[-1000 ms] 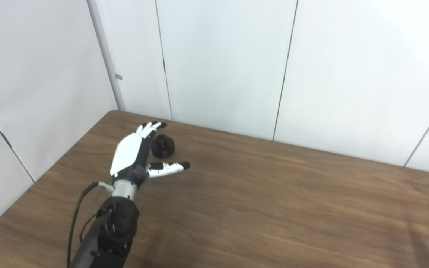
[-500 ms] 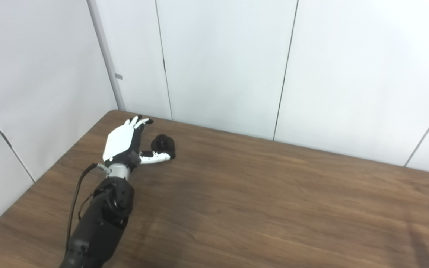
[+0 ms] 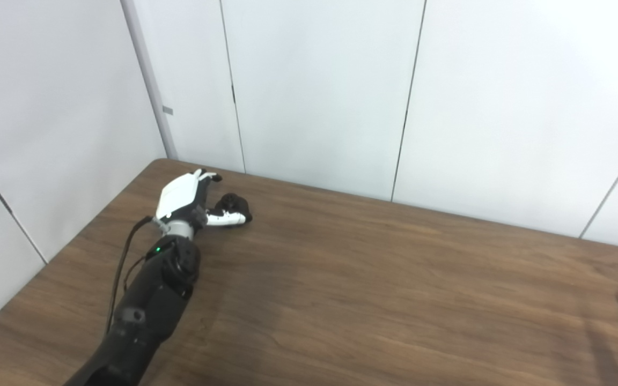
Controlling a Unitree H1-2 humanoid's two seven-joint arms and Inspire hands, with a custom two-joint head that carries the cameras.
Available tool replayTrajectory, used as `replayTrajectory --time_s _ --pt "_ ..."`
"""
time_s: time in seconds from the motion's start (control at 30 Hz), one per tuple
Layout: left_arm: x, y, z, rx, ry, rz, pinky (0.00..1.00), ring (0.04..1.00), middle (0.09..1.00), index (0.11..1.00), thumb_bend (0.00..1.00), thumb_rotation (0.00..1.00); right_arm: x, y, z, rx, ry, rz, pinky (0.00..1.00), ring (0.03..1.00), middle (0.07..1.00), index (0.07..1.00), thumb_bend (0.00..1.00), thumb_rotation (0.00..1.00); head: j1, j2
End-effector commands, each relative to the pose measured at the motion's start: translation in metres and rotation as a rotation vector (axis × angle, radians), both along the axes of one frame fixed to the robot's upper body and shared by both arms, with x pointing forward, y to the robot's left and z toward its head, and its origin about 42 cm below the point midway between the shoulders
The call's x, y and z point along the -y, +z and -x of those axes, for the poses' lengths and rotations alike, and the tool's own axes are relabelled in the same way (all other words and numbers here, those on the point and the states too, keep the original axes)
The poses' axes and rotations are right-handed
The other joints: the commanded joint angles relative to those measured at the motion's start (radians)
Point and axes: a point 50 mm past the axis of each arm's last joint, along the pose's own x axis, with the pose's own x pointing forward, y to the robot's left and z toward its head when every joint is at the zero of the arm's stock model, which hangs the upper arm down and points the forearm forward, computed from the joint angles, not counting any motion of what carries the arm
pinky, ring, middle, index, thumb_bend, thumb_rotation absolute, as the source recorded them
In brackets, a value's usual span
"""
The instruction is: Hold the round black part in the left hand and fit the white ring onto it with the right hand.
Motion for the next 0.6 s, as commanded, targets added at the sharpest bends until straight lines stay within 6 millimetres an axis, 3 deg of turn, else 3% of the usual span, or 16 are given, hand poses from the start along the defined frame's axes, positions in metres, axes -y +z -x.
replayTrajectory --time_s 0.0,0.23,0.57 --pt "-0.011 0.036 -0.015 0.076 0.007 -0.040 1.00 1.000 0.978 0.847 1.00 0.43 -0.006 -0.037 0.021 -0.119 -0.007 -0.041 1.00 1.000 0.984 1.000 0.60 1.00 0.001 0.002" --pt "-0.013 0.034 -0.025 0.036 0.011 -0.028 1.00 1.000 0.982 0.846 1.00 0.42 -0.005 -0.037 0.021 -0.126 0.017 -0.027 1.00 1.000 1.000 1.000 0.67 1.00 -0.003 0.003" --pt "-0.014 0.034 -0.034 -0.017 0.031 -0.062 1.00 1.000 0.984 0.846 1.00 0.42 -0.006 -0.034 0.023 -0.140 0.011 -0.040 1.00 1.000 1.000 1.000 0.67 1.00 -0.003 0.008"
